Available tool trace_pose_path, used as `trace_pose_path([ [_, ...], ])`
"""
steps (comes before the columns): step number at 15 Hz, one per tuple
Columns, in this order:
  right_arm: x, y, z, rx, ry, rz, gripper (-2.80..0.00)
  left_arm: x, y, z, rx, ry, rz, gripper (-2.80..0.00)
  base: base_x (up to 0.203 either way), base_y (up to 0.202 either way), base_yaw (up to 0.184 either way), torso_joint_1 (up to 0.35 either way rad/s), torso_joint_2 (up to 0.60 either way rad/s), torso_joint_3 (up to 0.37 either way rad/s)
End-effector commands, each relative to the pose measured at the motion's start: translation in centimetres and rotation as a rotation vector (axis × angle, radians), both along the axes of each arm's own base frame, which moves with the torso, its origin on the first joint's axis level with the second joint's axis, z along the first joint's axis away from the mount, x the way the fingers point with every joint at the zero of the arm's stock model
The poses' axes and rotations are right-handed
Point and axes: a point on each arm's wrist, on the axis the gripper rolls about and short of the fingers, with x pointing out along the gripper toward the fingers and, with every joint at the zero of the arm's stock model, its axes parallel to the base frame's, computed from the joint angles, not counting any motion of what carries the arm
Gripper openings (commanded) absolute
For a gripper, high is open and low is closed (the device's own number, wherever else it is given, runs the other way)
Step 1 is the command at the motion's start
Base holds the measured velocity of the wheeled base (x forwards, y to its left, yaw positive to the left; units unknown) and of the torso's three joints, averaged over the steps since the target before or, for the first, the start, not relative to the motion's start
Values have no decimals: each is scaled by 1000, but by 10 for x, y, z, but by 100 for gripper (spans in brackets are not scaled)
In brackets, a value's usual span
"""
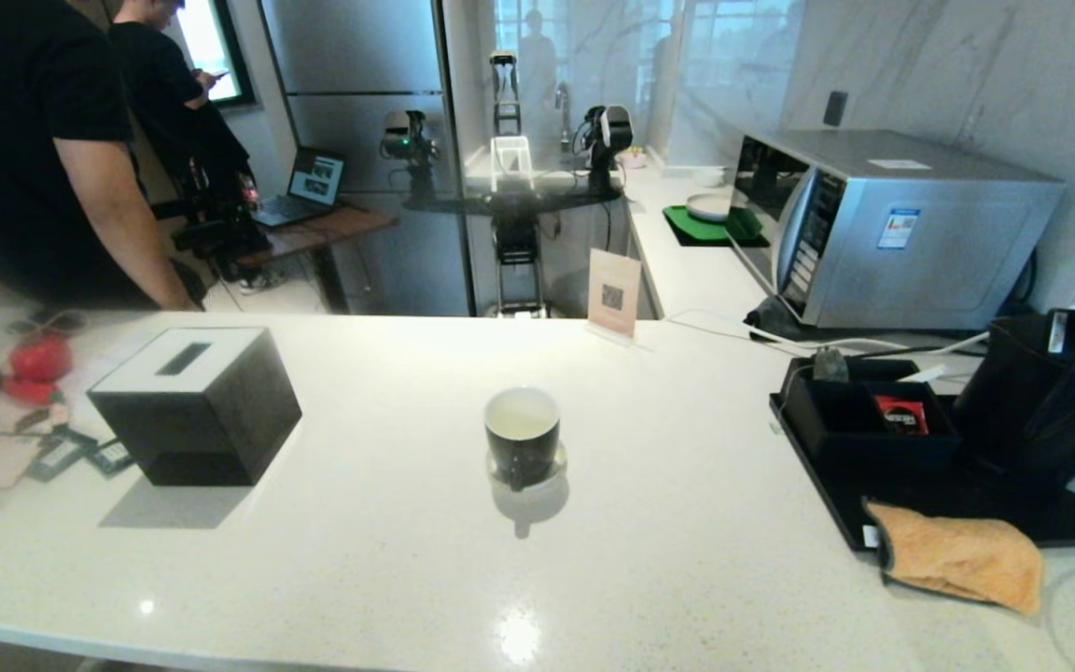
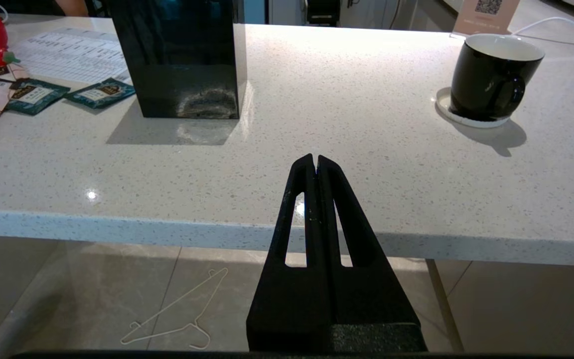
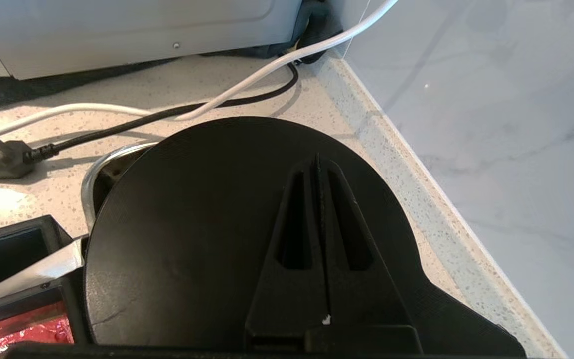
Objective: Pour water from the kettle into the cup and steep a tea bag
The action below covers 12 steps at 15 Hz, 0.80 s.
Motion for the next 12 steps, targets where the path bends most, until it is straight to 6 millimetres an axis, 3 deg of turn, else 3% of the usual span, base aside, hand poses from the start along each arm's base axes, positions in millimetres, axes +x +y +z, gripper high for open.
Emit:
trace_pose_path([
  [1, 2, -1, -8, 7, 25, -1, -280, 0, 0, 0, -2, 1, 0, -280, 0, 0, 0, 0, 0, 0],
  [12, 1, -1, 1, -8, -10, -5, -280, 0, 0, 0, -1, 1, 1, -280, 0, 0, 0, 0, 0, 0],
])
